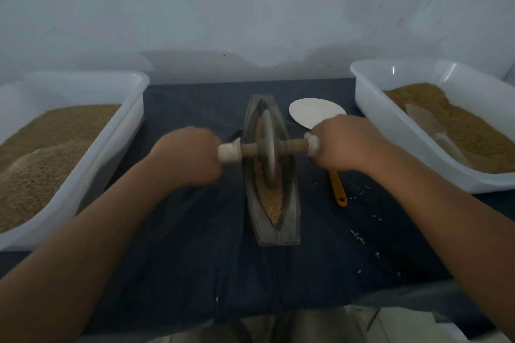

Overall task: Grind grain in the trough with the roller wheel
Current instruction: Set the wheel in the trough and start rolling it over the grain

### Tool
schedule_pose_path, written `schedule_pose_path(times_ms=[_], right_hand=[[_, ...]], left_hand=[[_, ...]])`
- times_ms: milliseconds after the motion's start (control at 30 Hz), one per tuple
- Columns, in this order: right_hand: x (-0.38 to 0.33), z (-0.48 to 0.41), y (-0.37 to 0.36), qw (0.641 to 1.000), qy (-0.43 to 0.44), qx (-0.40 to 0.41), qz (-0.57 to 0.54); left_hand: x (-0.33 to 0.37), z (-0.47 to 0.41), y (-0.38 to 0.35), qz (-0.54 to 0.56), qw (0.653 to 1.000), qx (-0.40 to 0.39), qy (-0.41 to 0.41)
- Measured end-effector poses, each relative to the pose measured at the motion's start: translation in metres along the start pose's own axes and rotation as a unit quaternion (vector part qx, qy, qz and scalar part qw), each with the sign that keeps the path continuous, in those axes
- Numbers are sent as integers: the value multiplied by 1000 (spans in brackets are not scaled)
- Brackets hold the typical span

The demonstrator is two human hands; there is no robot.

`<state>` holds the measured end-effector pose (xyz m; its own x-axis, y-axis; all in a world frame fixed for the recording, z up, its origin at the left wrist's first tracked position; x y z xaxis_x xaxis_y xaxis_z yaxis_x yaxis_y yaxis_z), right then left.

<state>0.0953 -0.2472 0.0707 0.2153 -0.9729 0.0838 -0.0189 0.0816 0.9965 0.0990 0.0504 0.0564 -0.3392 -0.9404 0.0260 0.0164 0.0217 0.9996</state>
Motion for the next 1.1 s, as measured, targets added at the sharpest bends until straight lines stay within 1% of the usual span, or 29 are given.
schedule_pose_path(times_ms=[67, 133, 167, 200, 267, 333, 367, 433, 500, 533, 600, 667, 700, 733, 767, 800, 867, 933, 967, 1000, 1100], right_hand=[[1, 29, -1, 998, 25, -49, -24], [3, 32, -1, 997, 35, -58, -35], [2, 26, -2, 998, 33, -49, -31], [1, 16, -4, 999, 26, -26, -23], [-1, -9, -8, 999, 1, 48, -2], [1, -32, -8, 991, -24, 129, 14], [3, -39, -6, 987, -29, 157, 20], [2, -43, 1, 986, -18, 164, 28], [0, -37, 7, 987, -7, 157, 19], [-1, -29, 7, 990, 2, 137, 6], [-2, -5, 4, 999, 21, 46, -12], [1, 23, 0, 997, 39, -53, -33], [2, 33, -2, 994, 42, -84, -49], [3, 37, -4, 993, 40, -97, -58], [3, 35, -5, 994, 34, -90, -55], [2, 29, -7, 997, 22, -66, -40], [-1, 5, -8, 1000, -9, 26, 0], [-3, -19, -5, 989, -35, 140, 14], [-3, -29, -3, 984, -40, 175, 13], [-4, -36, -1, 981, -37, 190, 15], [-2, -38, 4, 984, -29, 172, 27]], left_hand=[[-1, 27, -5, -8, 1000, 2, -16], [-2, 32, -9, -2, 1000, -1, -10], [-1, 26, -9, 0, 1000, -5, 0], [-1, 17, -9, -3, 1000, -1, 13], [-2, -12, -3, -17, 998, 33, 45], [-4, -42, 6, -27, 995, 61, 74], [-4, -53, 10, -29, 994, 65, 82], [-5, -62, 12, -20, 995, 50, 83], [-4, -51, 9, -2, 998, 14, 64], [-3, -39, 6, 4, 999, -3, 49], [-3, -7, -1, 3, 1000, -6, 21], [-2, 25, -4, -8, 999, 30, -13], [-1, 34, -5, -15, 998, 51, -27], [-1, 36, -6, -21, 997, 67, -33], [-1, 32, -5, -30, 996, 73, -28], [0, 21, -4, -38, 997, 68, -15], [-1, -13, 0, -33, 998, 49, 21], [-6, -48, 7, -12, 998, 34, 52], [-9, -60, 10, -8, 997, 37, 60], [-11, -67, 11, -9, 997, 47, 62], [-7, -60, 12, -13, 997, 54, 53]])
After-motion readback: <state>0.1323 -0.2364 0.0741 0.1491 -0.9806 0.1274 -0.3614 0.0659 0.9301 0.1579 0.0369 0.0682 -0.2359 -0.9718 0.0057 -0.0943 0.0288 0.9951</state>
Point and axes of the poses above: each hand's wrist, its own z-axis away from the middle knuckle, its own y-axis out of the back of the hand, x = y × z, the point moved 3 cm from there along -z, towards the middle knuckle
